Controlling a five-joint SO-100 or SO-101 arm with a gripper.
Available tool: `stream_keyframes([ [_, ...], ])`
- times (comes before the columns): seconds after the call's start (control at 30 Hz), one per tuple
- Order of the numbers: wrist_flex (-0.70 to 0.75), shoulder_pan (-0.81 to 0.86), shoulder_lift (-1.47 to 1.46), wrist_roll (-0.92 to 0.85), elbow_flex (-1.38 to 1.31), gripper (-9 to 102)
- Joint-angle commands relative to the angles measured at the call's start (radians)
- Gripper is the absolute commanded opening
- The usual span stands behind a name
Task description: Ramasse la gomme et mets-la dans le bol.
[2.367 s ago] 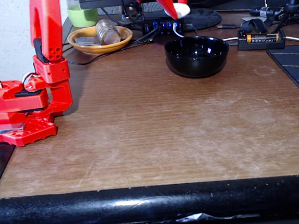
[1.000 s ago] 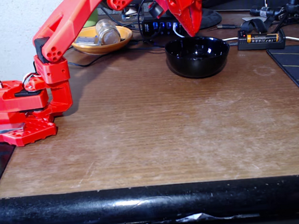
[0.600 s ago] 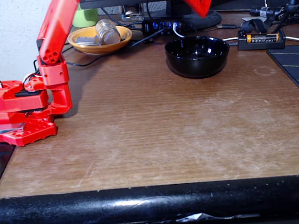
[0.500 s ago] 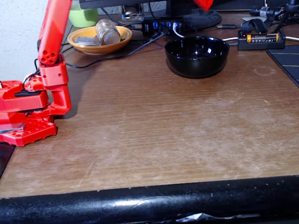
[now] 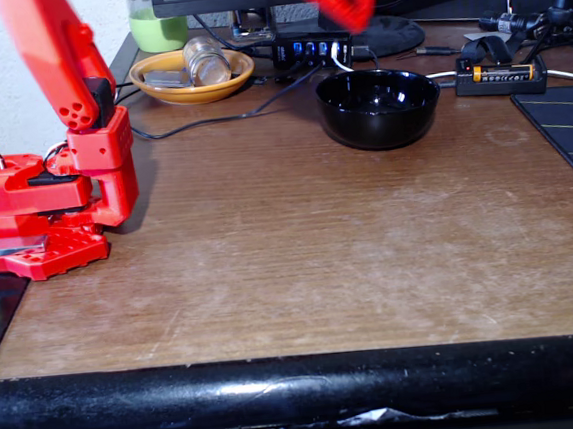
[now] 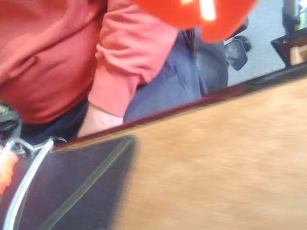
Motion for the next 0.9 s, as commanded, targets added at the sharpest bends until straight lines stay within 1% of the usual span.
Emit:
stream_keyframes([
  [0.0, -0.135, 0.014, 0.359, -0.040, 0.365, -6],
  [0.13, -0.202, 0.026, 0.638, -0.054, 0.621, -6],
  [0.27, -0.201, 0.034, 0.839, -0.043, 0.767, -6],
  [0.53, -0.221, 0.025, 1.039, 0.014, 0.957, -6],
  [0.77, -0.212, 0.012, 1.129, 0.083, 1.058, -6],
  [0.87, -0.206, 0.003, 1.180, 0.080, 1.104, -6],
])
